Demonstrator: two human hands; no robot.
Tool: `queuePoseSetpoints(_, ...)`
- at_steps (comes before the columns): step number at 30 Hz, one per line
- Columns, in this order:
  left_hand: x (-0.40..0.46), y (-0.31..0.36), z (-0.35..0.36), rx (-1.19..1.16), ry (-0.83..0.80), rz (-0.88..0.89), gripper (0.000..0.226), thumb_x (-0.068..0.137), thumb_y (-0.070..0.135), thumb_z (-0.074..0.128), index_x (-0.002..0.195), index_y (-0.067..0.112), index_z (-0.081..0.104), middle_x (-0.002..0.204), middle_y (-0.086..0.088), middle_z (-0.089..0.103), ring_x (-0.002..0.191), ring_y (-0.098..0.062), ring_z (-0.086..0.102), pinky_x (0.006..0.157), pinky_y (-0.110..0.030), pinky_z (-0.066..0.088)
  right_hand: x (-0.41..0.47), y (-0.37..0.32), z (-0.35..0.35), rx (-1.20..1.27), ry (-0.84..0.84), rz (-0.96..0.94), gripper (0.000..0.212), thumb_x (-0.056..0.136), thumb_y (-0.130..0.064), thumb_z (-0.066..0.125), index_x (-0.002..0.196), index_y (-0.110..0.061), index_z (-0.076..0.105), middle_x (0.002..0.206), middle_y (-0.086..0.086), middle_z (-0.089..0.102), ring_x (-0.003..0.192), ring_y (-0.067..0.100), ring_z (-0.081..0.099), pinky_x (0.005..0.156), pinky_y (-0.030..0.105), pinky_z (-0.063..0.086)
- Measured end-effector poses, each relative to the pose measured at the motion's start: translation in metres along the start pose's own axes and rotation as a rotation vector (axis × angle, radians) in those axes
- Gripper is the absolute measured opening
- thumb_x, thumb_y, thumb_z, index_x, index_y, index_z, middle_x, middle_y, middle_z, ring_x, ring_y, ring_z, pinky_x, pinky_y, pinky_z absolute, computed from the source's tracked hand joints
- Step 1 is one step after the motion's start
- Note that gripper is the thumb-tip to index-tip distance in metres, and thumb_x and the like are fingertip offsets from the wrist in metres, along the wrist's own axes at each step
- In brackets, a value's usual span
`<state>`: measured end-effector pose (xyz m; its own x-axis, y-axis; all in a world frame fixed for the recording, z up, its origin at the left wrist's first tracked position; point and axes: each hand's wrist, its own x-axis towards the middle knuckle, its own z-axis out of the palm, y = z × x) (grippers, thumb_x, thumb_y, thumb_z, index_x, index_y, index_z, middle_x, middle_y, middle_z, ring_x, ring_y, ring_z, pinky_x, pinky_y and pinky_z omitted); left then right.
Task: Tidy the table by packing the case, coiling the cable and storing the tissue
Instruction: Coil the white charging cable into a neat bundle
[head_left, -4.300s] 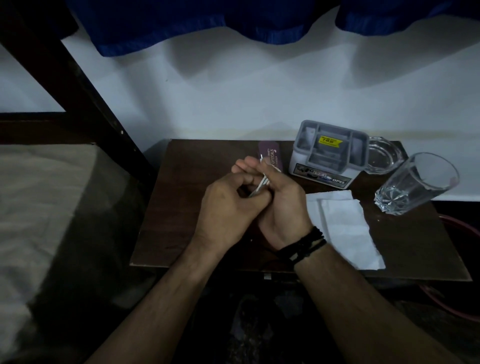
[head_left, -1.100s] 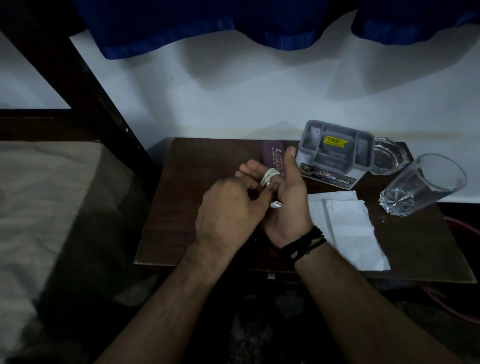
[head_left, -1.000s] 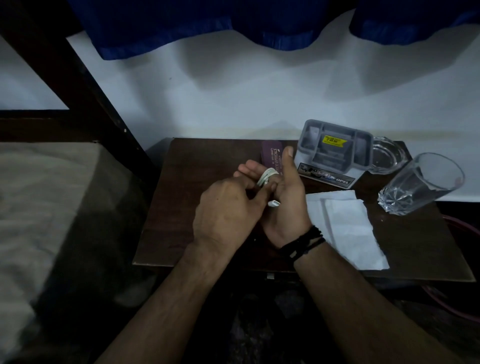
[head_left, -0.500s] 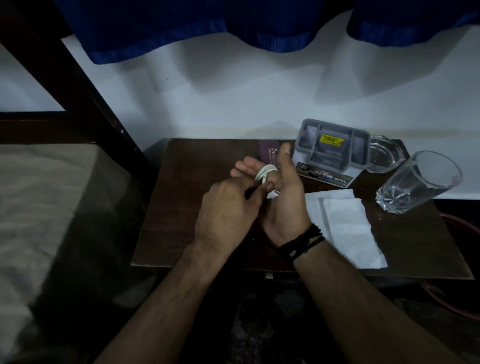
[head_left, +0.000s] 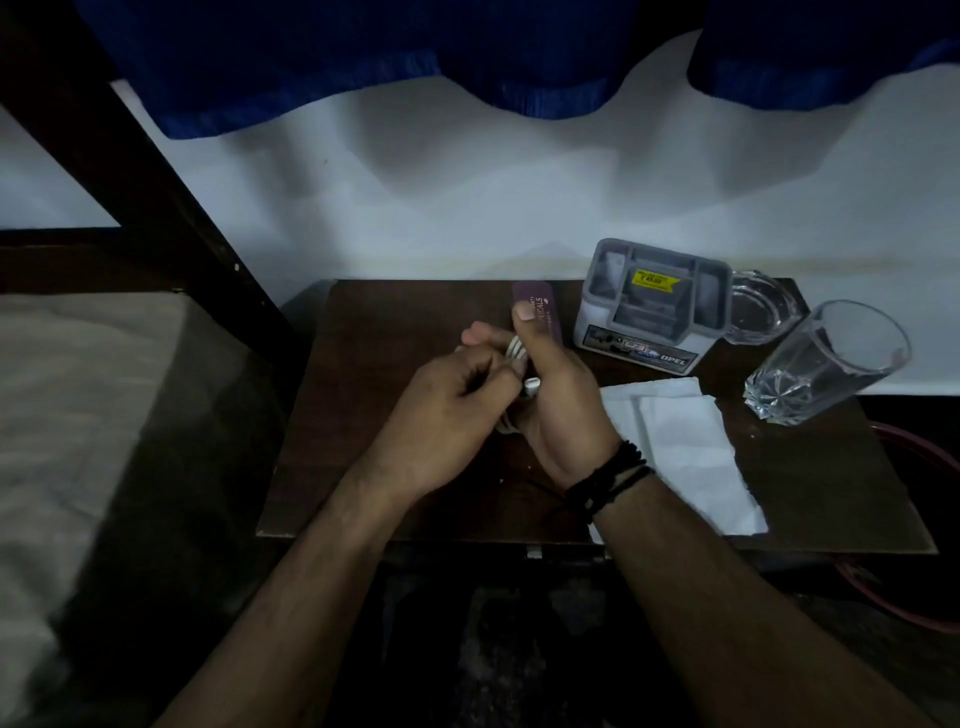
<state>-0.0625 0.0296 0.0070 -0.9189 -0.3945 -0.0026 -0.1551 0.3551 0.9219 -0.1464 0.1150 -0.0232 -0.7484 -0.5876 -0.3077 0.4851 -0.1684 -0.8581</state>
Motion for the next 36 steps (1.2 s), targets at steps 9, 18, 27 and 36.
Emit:
queuePoseSetpoints(9,-0.001,-0.009,0.005,0.117,0.006,0.096,0.025,0.097,0.024,0.063,0.076,0.013,0.062,0.069,0.009,0.059,0.062,-0.007,0.055,0.059,-0.025,0.041,0.001,-0.006,-0.006,0.030,0.080,-0.016,0.036,0.100,-0.024,0.057,0.098,0.007,0.075,0.104,0.018,0.077,0.094,0.026,0.072,0.096,0.044,0.055)
queuePoseSetpoints(18,-0.006,-0.022,0.014,0.467,0.077,0.055,0.028,0.084,0.053,0.071,0.088,0.029,0.055,0.084,0.012,0.064,0.072,-0.004,0.061,0.066,-0.029,0.050,0.010,-0.020,-0.017,0.423,0.046,0.089,0.039,0.103,-0.030,0.048,0.119,0.001,0.065,0.116,0.011,0.072,0.100,0.018,0.074,0.088,0.028,0.054)
queuePoseSetpoints(27,-0.004,-0.029,0.020,0.569,0.099,0.119,0.021,0.096,0.047,0.051,0.098,0.027,0.048,0.087,0.003,0.069,0.080,-0.030,0.068,0.066,-0.043,0.054,0.006,-0.016,-0.008,0.341,0.076,-0.030,0.020,0.102,-0.018,0.053,0.111,-0.004,0.063,0.106,0.008,0.073,0.105,0.022,0.072,0.086,0.027,0.053)
queuePoseSetpoints(36,-0.004,-0.033,0.018,0.523,0.032,0.117,0.024,0.098,0.044,0.047,0.089,0.028,0.031,0.077,0.004,0.058,0.076,-0.037,0.065,0.064,-0.048,0.052,0.003,-0.021,0.000,0.194,0.112,-0.069,0.012,0.101,-0.009,0.056,0.099,-0.003,0.066,0.101,0.012,0.072,0.099,0.023,0.074,0.088,0.028,0.054)
